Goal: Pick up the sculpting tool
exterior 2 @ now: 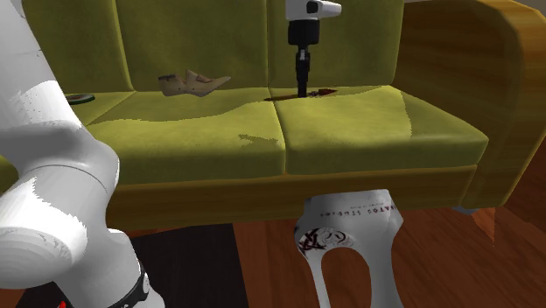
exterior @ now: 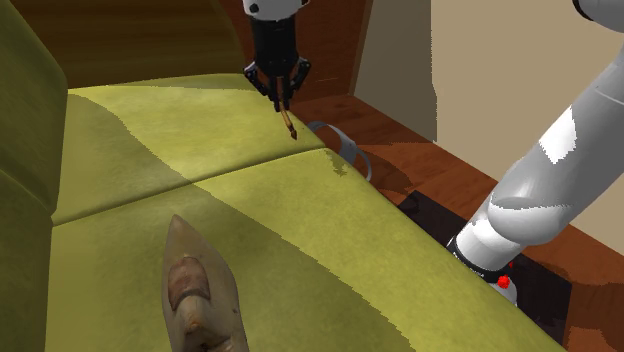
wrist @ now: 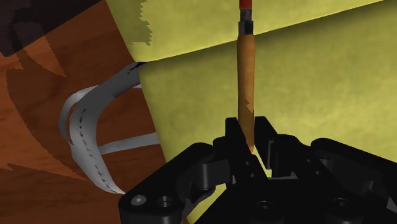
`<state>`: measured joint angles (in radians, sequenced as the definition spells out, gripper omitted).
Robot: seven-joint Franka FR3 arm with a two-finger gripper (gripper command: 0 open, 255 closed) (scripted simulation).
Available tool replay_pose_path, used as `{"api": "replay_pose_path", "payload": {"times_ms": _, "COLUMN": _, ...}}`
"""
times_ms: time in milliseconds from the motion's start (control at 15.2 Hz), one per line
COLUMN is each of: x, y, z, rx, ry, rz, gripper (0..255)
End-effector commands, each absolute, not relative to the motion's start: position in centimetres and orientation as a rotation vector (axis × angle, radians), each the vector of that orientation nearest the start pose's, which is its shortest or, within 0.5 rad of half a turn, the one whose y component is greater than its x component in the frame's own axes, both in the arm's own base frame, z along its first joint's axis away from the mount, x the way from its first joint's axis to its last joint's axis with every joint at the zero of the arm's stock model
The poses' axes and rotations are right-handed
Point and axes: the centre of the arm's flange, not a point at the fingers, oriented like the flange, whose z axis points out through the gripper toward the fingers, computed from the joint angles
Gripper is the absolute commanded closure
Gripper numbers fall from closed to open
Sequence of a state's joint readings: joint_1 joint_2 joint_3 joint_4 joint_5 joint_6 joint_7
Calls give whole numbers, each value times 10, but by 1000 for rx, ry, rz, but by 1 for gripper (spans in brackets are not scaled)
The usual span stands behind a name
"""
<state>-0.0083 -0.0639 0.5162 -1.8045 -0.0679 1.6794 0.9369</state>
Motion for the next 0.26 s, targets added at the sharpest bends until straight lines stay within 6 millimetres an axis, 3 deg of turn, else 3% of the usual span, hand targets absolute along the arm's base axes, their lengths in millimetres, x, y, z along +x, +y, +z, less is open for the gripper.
{"api": "replay_pose_path", "payload": {"times_ms": 0, "x": 470, "y": 262, "z": 564, "rx": -3190, "ry": 682, "rz": -21, "gripper": 255}}
{"api": "replay_pose_path", "payload": {"times_ms": 198, "x": 470, "y": 262, "z": 570, "rx": -3190, "ry": 682, "rz": -21, "gripper": 255}}
